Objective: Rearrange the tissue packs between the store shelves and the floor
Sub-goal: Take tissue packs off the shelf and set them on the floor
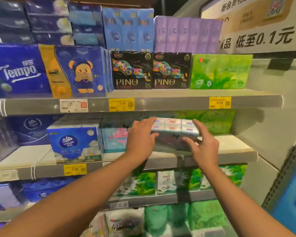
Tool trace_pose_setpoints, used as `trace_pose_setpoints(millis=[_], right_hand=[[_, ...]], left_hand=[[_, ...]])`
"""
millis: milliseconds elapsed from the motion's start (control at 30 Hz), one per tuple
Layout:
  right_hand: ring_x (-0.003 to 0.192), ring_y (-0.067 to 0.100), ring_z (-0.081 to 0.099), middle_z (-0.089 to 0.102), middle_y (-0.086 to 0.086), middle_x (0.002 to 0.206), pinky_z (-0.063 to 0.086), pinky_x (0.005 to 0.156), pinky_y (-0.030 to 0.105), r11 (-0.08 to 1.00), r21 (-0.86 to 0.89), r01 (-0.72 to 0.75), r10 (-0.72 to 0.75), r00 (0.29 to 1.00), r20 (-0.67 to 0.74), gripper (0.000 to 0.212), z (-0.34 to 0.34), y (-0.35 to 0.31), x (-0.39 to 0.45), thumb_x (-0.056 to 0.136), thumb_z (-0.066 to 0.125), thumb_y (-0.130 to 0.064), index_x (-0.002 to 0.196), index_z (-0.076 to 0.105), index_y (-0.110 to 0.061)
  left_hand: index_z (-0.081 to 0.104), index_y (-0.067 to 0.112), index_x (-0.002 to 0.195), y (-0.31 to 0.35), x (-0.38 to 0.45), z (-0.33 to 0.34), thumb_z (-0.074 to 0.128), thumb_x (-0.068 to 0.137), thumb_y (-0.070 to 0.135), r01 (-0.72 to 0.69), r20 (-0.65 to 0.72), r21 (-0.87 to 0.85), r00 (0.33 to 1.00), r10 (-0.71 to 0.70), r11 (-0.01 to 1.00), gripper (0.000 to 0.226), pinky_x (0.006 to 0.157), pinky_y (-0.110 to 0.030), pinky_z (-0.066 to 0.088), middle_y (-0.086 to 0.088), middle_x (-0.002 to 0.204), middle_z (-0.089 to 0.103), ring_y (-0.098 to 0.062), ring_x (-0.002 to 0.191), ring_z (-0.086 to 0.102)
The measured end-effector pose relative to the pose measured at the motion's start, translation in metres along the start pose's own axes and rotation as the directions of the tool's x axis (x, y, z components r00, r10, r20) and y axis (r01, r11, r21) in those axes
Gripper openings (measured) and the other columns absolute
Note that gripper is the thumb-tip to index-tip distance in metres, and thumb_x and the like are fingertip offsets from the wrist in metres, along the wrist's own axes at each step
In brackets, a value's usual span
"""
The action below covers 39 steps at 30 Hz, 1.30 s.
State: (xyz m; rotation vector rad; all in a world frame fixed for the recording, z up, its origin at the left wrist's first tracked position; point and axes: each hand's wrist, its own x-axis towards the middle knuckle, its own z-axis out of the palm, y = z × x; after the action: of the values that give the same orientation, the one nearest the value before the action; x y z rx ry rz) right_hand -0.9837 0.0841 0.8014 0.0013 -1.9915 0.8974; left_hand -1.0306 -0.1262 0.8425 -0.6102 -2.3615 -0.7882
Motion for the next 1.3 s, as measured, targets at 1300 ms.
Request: trace_pose_setpoints(millis=[1300], right_hand=[[0.093,0.023,0.068,0.071,0.005,0.108,0.052,0.090,0.039,0.766,-0.433,-0.475,0.561,0.823,0.091,0.066,-0.105,-0.028,-0.131,0.073,0.080,-0.040,0.131,0.052,-0.028]], left_hand=[[0.057,0.024,0.125,0.052,-0.081,0.070,0.071,0.078,0.034,-0.373,0.443,-0.224,0.784,0.435,0.900,0.050,0.089,-0.035,0.049,-0.005,0.116,0.065,-0.025,0.107,0.060]])
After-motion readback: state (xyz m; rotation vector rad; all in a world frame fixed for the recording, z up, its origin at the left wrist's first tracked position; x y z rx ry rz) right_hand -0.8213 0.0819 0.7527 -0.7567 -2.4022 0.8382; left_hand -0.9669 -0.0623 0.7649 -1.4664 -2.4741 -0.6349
